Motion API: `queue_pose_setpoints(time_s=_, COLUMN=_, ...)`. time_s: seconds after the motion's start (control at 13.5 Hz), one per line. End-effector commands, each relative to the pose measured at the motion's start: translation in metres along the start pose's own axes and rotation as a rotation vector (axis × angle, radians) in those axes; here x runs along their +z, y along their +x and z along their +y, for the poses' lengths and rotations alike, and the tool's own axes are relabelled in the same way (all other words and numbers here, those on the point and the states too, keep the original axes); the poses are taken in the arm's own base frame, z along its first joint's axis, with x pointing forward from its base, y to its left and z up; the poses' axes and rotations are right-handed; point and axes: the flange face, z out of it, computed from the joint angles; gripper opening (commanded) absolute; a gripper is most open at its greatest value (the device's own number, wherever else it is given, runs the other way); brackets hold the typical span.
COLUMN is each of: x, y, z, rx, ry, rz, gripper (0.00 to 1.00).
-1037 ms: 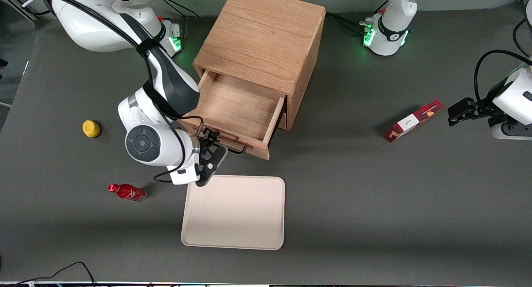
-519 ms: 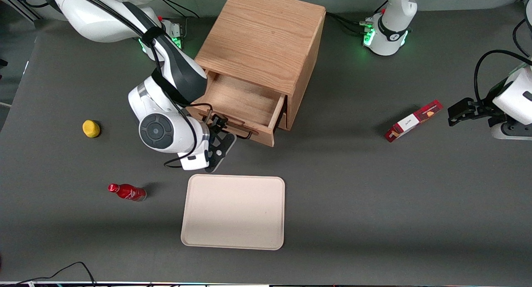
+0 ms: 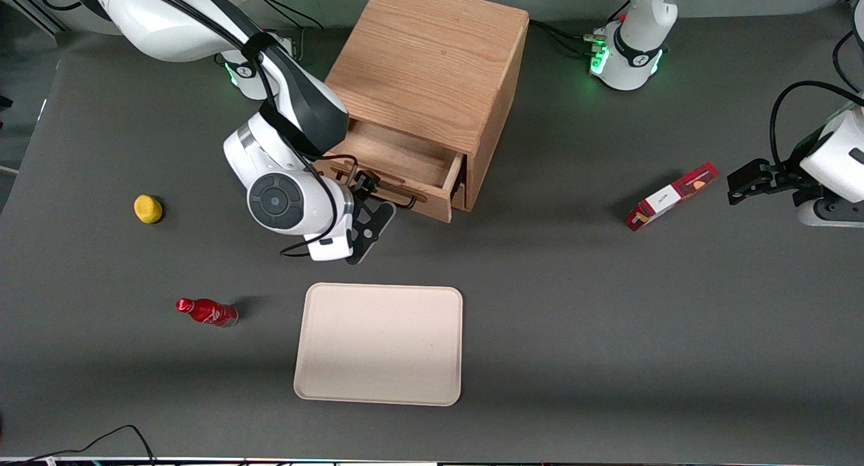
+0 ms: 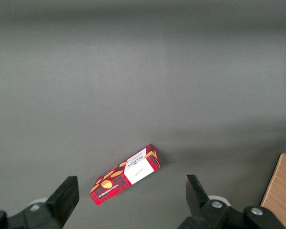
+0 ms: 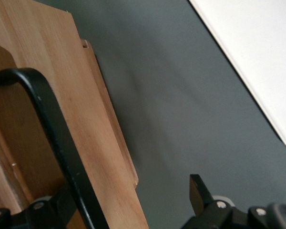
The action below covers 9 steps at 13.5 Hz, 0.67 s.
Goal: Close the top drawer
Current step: 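Push the drawer front with the right gripper into the cabinet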
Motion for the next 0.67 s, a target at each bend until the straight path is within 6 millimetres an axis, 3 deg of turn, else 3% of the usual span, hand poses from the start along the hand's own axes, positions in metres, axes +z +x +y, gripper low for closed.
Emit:
queue_pose_setpoints(time_s=0.0, x=0.007, y=-0.007, z=-0.021, rx=0.022, ry=0.02, rz=-0.028, gripper=1.0)
queue_pose_setpoints(time_s=0.59, x=0.017, y=-0.006, z=-0.049, rx=0.028, ry=0.028, rz=-0.057, gripper=1.0)
